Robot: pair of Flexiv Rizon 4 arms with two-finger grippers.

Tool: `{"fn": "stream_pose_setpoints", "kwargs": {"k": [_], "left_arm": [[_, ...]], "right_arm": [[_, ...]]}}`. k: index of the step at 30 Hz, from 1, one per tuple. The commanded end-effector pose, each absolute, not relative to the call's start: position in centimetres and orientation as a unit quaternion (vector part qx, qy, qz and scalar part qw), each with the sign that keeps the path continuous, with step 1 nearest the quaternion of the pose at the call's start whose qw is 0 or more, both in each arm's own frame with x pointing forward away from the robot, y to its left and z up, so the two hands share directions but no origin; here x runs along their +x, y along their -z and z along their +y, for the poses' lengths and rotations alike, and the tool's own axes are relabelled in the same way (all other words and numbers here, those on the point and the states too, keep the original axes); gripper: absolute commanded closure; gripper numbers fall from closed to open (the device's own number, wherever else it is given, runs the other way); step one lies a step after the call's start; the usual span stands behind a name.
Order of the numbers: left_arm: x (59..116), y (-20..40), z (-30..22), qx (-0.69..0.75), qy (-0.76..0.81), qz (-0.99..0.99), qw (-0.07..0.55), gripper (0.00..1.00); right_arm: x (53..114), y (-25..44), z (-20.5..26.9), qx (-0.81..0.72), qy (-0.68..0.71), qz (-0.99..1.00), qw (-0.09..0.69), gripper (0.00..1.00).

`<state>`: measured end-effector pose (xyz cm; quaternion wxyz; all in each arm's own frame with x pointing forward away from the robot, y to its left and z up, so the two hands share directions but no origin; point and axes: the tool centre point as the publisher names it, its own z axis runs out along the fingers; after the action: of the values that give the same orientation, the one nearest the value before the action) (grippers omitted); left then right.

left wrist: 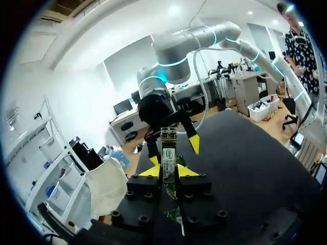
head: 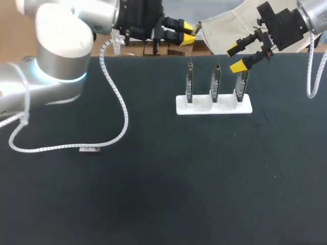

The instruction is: Pick up the optical module with the left hand, and insert it into the network port with the right hand.

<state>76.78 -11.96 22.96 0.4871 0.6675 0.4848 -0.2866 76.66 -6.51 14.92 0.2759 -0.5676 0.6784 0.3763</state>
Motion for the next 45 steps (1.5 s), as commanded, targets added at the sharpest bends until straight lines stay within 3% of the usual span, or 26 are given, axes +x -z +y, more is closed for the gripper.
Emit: {"fn": "stream_pose_setpoints", "kwargs": {"k": [1, 19, 45], "left_arm": [[78.2, -22.4, -14.1, 0.674, 0.325, 0.456, 0.481, 1.0], [78.9, -21.1, -16.5, 0.693, 0.352, 0.439, 0.451, 1.0], [76.1, -18.9, -17.5, 0.611, 0.408, 0.51, 0.448, 1.0]], "right_arm": [[76.5, -14.9, -6.5, -0.567, -0.375, 0.679, 0.277, 0.0], [76.5, -14.9, -6.5, -0.567, -0.375, 0.679, 0.277, 0.0], [76.5, -14.9, -6.5, -0.567, -0.375, 0.679, 0.277, 0.0]]}}
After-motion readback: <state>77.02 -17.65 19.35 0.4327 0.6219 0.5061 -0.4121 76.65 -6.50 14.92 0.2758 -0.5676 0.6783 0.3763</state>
